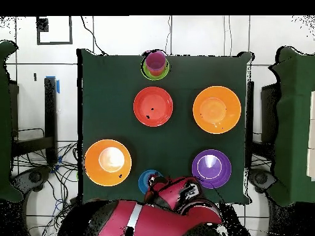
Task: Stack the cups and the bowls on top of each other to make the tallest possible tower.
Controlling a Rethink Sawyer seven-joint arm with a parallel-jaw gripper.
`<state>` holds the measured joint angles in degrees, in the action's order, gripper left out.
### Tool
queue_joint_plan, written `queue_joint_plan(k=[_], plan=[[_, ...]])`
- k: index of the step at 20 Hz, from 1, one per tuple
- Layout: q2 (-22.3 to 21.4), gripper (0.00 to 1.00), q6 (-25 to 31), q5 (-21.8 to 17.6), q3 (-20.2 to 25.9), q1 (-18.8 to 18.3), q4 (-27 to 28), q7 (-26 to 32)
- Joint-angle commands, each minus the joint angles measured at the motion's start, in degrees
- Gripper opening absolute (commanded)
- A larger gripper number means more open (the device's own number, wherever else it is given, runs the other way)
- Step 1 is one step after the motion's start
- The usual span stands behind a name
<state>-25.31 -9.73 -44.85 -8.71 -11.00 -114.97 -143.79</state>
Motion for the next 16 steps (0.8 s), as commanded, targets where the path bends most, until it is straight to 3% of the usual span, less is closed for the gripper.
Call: queue_joint_plan(k=[1, 12, 13, 16], plan=[[-1.64, 1.0, 7.02, 2.96, 8.12, -0.98, 2.51, -1.34], [-3.94, 1.0, 9.85, 2.22, 11.1, -3.3, 0.89, -0.15], [-3.9, 0.0, 9.85, 2.08, 11.32, -3.47, 0.83, -0.12], [-3.52, 0.0, 9.98, 2.87, 10.6, -2.36, 1.32, -0.79]])
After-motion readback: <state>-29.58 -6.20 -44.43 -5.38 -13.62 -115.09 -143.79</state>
